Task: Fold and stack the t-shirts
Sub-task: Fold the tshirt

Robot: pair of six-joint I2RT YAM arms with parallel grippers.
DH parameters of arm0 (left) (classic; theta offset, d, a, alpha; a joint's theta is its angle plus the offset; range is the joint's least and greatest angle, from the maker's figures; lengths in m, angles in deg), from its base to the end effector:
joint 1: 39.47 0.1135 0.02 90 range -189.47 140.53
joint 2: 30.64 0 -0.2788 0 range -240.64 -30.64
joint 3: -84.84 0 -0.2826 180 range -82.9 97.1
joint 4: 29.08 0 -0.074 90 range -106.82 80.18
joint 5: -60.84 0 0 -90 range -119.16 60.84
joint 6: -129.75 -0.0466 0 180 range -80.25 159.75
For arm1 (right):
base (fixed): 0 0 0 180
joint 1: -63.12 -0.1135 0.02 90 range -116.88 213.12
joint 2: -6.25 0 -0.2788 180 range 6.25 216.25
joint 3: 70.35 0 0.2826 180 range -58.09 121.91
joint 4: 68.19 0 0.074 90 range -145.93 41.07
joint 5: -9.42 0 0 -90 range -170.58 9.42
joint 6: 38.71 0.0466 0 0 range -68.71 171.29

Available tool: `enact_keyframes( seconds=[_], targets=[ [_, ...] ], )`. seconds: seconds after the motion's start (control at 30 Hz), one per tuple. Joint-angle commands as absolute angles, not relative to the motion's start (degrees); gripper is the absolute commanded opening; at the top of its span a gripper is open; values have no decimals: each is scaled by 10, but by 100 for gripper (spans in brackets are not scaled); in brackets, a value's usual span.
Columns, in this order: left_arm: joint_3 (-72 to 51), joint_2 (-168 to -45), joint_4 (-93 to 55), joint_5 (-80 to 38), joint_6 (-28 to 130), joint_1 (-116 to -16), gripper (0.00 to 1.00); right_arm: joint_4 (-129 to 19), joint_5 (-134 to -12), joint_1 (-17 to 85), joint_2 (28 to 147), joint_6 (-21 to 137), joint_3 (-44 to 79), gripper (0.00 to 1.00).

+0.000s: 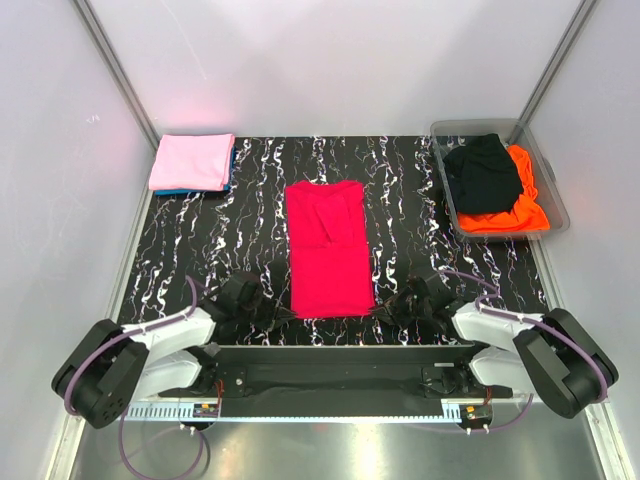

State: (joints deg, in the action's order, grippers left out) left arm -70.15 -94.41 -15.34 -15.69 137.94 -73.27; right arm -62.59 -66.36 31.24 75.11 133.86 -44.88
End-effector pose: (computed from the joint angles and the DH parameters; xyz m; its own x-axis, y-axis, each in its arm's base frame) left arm 0.1517 -0.1146 0.0920 -0.5582 -0.7847 0.2696 -0.7464 0.3330 -0.5762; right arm 0.1663 0.1169 0.0895 -0.7262 0.6803 0.0990 0.5515 0.4906 0.6747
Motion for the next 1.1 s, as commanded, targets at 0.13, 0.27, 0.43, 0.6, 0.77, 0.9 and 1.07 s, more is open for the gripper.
enact_keyframes(
  seconds=[0.13,0.27,0.43,0.6,0.77,0.9,1.07],
  targets=[
    [-681,-950,-120,-151,1318,-733,0,-580,-660,309,738,1271,-448,0],
    [-675,-902,-70,-146,1298,-734,0,-543,-645,308,690,1257,-448,0],
    [-686,-807,-32,-137,1280,-734,0,-483,-625,299,616,1228,-438,0],
    [-696,-744,-6,-103,1270,-735,0,-422,-619,265,570,1209,-409,0],
    [-687,-625,94,-117,1274,-745,0,-353,-641,227,492,1229,-396,0],
    [-686,-546,152,-118,1288,-747,0,-325,-648,201,448,1255,-400,0],
    [-673,-486,225,-118,1287,-751,0,-304,-672,154,425,1279,-391,0]
  ],
)
